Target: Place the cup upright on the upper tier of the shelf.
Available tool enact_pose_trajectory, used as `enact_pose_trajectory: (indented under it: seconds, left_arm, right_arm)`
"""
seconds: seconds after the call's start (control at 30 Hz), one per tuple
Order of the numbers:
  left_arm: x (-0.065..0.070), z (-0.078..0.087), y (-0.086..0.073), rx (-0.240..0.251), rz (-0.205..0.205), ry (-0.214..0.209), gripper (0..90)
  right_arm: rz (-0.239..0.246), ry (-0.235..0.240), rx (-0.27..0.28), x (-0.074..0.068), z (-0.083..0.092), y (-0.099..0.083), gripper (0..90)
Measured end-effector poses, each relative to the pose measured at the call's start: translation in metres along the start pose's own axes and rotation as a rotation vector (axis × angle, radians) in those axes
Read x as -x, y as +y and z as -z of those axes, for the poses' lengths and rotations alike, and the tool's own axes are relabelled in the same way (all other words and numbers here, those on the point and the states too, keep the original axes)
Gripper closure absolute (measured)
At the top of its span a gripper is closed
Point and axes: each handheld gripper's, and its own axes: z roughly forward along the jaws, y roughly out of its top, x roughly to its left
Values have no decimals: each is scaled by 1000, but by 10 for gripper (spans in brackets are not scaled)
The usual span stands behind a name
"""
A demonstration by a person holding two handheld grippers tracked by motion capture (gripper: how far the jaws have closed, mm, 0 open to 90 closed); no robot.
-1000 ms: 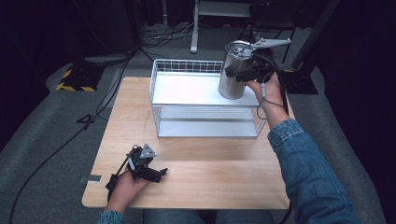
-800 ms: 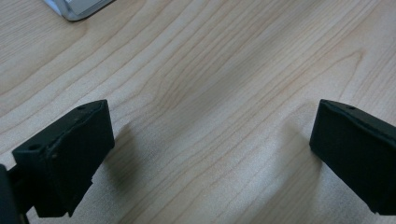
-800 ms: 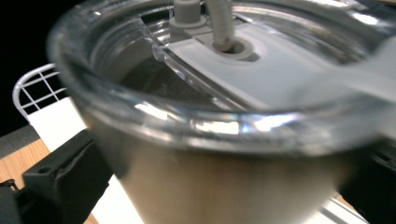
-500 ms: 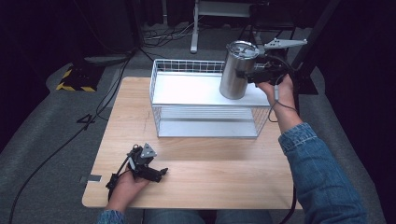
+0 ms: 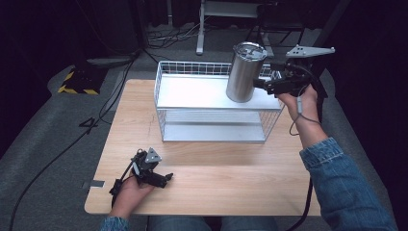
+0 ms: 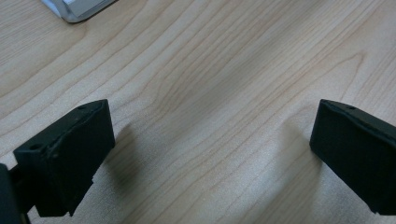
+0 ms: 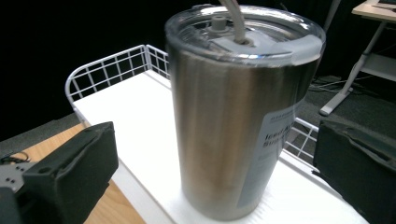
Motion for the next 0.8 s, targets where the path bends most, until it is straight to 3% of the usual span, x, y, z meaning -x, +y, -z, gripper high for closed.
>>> enact_pose_trajectory:
  seconds: [0.3, 0.8]
  left_arm:
    - [1, 0, 0, 1, 7, 1, 4]
    - [1, 0, 0, 1, 5, 2, 4]
  right_arm:
    - [15, 37, 17, -13, 24, -15, 5]
    - [30, 53, 21, -25, 50, -50, 6]
